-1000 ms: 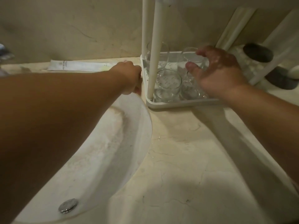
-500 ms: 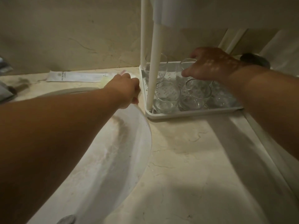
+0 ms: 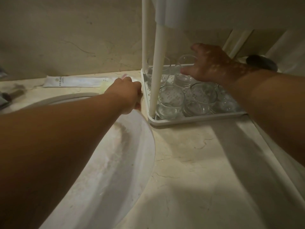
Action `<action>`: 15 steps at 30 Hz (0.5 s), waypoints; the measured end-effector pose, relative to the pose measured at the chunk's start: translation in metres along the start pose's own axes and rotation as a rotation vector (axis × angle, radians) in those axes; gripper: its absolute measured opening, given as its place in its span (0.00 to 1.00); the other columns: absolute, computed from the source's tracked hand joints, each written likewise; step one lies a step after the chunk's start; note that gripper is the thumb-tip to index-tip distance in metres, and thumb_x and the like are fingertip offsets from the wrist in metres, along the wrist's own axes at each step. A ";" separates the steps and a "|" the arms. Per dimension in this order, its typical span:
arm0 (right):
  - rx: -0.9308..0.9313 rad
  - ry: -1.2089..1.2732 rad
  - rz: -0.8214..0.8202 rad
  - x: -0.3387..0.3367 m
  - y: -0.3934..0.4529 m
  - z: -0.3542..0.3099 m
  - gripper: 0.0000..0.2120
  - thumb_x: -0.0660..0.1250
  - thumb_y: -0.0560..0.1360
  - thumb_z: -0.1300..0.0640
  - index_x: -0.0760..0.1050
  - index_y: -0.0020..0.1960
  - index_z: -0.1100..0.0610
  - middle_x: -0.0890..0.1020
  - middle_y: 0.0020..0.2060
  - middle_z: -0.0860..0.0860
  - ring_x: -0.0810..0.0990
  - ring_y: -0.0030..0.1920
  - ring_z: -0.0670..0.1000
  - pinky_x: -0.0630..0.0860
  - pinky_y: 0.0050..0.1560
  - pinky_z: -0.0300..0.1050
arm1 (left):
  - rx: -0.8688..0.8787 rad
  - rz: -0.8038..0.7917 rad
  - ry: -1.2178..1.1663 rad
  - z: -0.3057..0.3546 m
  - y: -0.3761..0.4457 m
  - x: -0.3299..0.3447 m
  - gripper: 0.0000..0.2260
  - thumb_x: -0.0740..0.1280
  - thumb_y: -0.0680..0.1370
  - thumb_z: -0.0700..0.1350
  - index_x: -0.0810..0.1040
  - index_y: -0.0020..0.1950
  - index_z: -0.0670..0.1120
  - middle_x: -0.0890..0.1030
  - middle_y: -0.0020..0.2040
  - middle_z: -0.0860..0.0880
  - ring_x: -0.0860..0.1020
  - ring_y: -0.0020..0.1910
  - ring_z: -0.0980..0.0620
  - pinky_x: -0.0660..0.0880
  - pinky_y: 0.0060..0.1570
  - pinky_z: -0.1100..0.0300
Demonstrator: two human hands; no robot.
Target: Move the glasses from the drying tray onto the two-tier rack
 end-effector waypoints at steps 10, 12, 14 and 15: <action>-0.035 -0.002 0.076 0.002 0.004 -0.011 0.34 0.71 0.73 0.39 0.68 0.73 0.54 0.74 0.69 0.53 0.70 0.70 0.58 0.65 0.71 0.52 | -0.011 0.010 -0.021 -0.001 0.005 0.000 0.23 0.76 0.73 0.52 0.75 0.65 0.51 0.70 0.55 0.46 0.68 0.53 0.46 0.69 0.56 0.52; -0.036 -0.003 0.079 0.003 0.004 -0.011 0.34 0.71 0.72 0.38 0.68 0.72 0.54 0.74 0.69 0.53 0.70 0.70 0.58 0.65 0.70 0.51 | -0.015 0.014 -0.028 -0.002 0.006 0.000 0.23 0.76 0.73 0.50 0.75 0.66 0.51 0.69 0.54 0.46 0.65 0.51 0.47 0.70 0.57 0.51; -0.025 0.005 0.069 0.003 0.005 -0.009 0.35 0.71 0.71 0.37 0.68 0.72 0.54 0.74 0.69 0.53 0.70 0.70 0.58 0.65 0.70 0.51 | -0.015 0.017 -0.026 -0.002 0.006 0.000 0.23 0.76 0.73 0.50 0.75 0.66 0.51 0.69 0.54 0.46 0.65 0.51 0.47 0.70 0.57 0.51; -0.026 0.003 0.070 0.003 0.006 -0.009 0.35 0.71 0.71 0.37 0.69 0.71 0.54 0.74 0.69 0.53 0.70 0.70 0.57 0.65 0.70 0.51 | -0.015 0.017 -0.023 -0.003 0.006 0.000 0.23 0.76 0.73 0.50 0.75 0.66 0.51 0.70 0.56 0.45 0.65 0.51 0.47 0.70 0.57 0.51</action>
Point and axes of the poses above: each hand's wrist, its own y-axis towards the middle knuckle, its own x-axis out of the palm, z = x × y, the point moved 5 cm from there along y, towards the middle knuckle
